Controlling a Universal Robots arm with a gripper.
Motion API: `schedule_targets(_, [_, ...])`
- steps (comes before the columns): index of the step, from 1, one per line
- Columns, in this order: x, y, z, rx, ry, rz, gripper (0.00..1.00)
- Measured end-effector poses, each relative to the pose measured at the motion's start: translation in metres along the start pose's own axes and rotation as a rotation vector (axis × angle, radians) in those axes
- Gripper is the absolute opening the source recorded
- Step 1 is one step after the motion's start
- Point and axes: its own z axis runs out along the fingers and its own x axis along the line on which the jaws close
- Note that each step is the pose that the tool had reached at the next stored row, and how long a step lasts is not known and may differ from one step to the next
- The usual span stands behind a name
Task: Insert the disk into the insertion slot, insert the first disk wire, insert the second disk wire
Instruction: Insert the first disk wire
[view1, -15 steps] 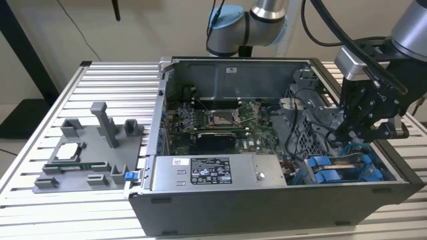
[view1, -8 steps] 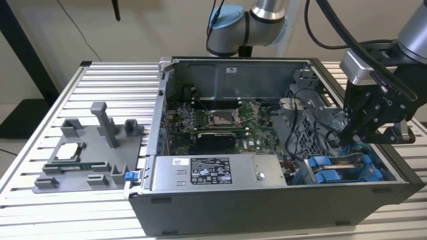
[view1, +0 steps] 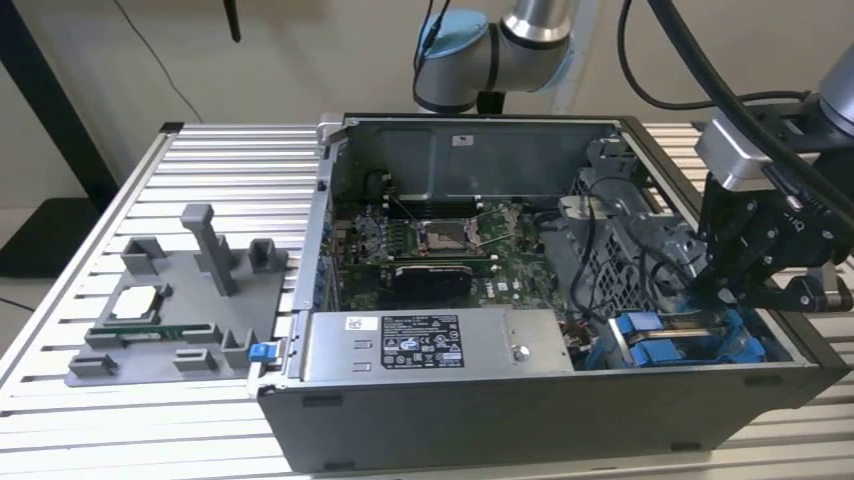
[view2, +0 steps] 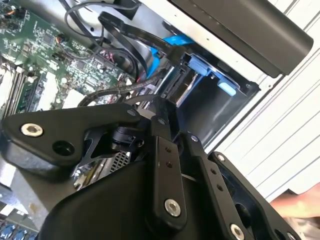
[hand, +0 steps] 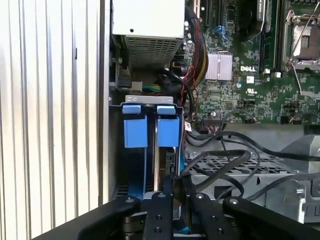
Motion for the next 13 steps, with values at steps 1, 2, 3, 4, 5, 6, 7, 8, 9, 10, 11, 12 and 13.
schedule_targets(1, [0.0,0.0,0.0,0.0,0.0,0.0,0.0])
schedule_targets(2, [0.0,0.0,0.0,0.0,-0.0002,0.0,0.0])
schedule_targets(3, [0.0,0.0,0.0,0.0,-0.0001,0.0,0.0])
schedule_targets(4, [0.0,0.0,0.0,0.0,-0.0001,0.0,0.0])
schedule_targets(5, [0.0002,0.0,0.0002,0.0,-0.0002,0.0,0.0])
schedule_targets(6, [0.0006,0.0,0.0005,0.0,-0.0001,0.0,0.0])
schedule_targets(7, [0.0008,-0.0001,0.0011,0.0,-0.0002,0.0,0.0])
schedule_targets(8, [0.0008,-0.0008,0.0018,-0.0001,0.0,0.0,0.0])
schedule_targets(9, [0.0009,-0.0019,0.0027,-0.0001,0.0001,0.0,0.0])
schedule_targets(10, [0.001,-0.0029,0.0037,-0.0001,-0.0001,0.0,0.0])
schedule_targets(11, [0.0011,-0.0042,0.0043,0.0,0.0001,0.0,0.0])
schedule_targets(12, [0.0012,-0.0057,0.005,0.0,0.0001,0.0,0.0])
schedule_targets(13, [0.0012,-0.0064,0.0062,-0.0001,0.0,0.0,0.0])
